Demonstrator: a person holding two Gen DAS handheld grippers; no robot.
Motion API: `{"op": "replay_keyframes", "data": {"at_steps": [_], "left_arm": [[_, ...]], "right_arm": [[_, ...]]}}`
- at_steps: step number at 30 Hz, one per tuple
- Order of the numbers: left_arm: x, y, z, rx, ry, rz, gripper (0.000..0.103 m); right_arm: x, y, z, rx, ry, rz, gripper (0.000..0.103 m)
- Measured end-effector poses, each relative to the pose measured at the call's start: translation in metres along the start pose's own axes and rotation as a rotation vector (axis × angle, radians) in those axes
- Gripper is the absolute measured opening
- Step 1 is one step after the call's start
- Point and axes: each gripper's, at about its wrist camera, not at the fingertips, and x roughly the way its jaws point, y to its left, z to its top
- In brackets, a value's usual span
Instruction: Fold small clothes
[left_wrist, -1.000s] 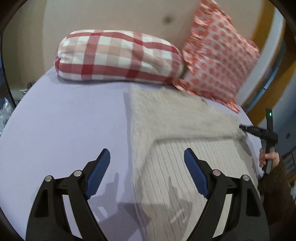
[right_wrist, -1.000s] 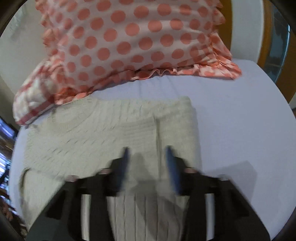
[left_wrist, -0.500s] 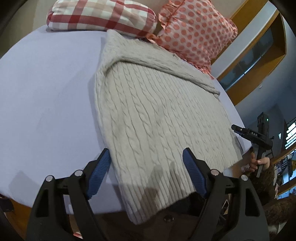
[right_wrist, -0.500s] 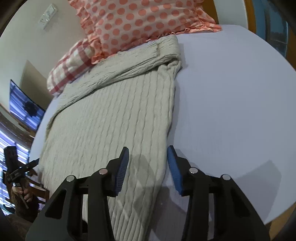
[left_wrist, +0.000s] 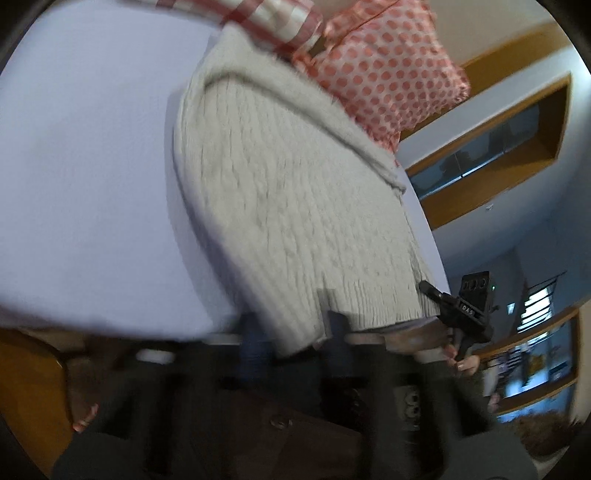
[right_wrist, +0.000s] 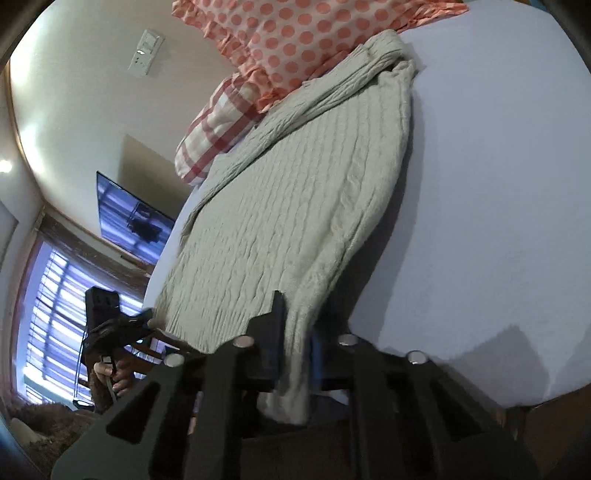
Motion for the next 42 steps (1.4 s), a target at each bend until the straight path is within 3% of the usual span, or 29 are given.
{"op": "replay_keyframes", "data": {"at_steps": [3, 7, 12, 17, 21, 23, 26, 28, 30, 32, 33, 34, 36, 38, 42], "left_arm": [[-0.002, 0.000, 0.009, -0.022, -0.010, -0.058, 0.011], [-0.026, -0.014, 0.038, 0.010, -0.092, -0.138, 0.010], [-0.032, -0.019, 0.111, -0.024, -0.172, -0.185, 0.010], [-0.005, 0.000, 0.211, -0.128, -0.234, -0.115, 0.010], [0.033, 0.015, 0.290, -0.160, -0.280, 0.022, 0.009], [0.063, 0.026, 0.324, -0.186, -0.249, 0.097, 0.010], [0.096, 0.040, 0.348, -0.226, -0.177, 0.159, 0.011], [0.100, 0.046, 0.350, -0.241, -0.144, 0.160, 0.015], [0.090, 0.051, 0.349, -0.234, -0.143, 0.140, 0.021], [0.075, 0.053, 0.348, -0.222, -0.160, 0.150, 0.031], [0.061, 0.055, 0.347, -0.215, -0.188, 0.189, 0.048], [0.049, 0.054, 0.346, -0.210, -0.215, 0.225, 0.055], [0.027, 0.056, 0.343, -0.189, -0.250, 0.248, 0.055], [0.014, 0.056, 0.337, -0.175, -0.257, 0.225, 0.055], [0.032, 0.037, 0.316, -0.120, -0.180, 0.086, 0.057]], "right_arm": [[-0.002, 0.008, 0.002, 0.004, -0.031, 0.033, 0.010], [-0.022, 0.021, 0.028, 0.022, -0.141, 0.142, 0.009], [-0.029, 0.032, 0.103, 0.064, -0.270, 0.230, 0.008], [0.001, 0.027, 0.186, 0.118, -0.313, 0.175, 0.008], [0.049, 0.003, 0.252, 0.184, -0.336, 0.067, 0.008], [0.076, -0.013, 0.270, 0.225, -0.321, -0.020, 0.008], [0.119, -0.041, 0.288, 0.300, -0.243, -0.175, 0.009], [0.130, -0.058, 0.291, 0.388, -0.174, -0.192, 0.010], [0.122, -0.060, 0.291, 0.394, -0.178, -0.190, 0.028], [0.100, -0.054, 0.288, 0.364, -0.251, -0.229, 0.082], [0.084, -0.049, 0.285, 0.346, -0.315, -0.249, 0.086], [0.070, -0.044, 0.282, 0.330, -0.374, -0.252, 0.086], [0.054, -0.030, 0.277, 0.261, -0.419, -0.223, 0.086], [0.059, -0.011, 0.273, 0.171, -0.378, -0.197, 0.086], [0.108, 0.031, 0.256, 0.000, -0.173, -0.142, 0.086]]}}
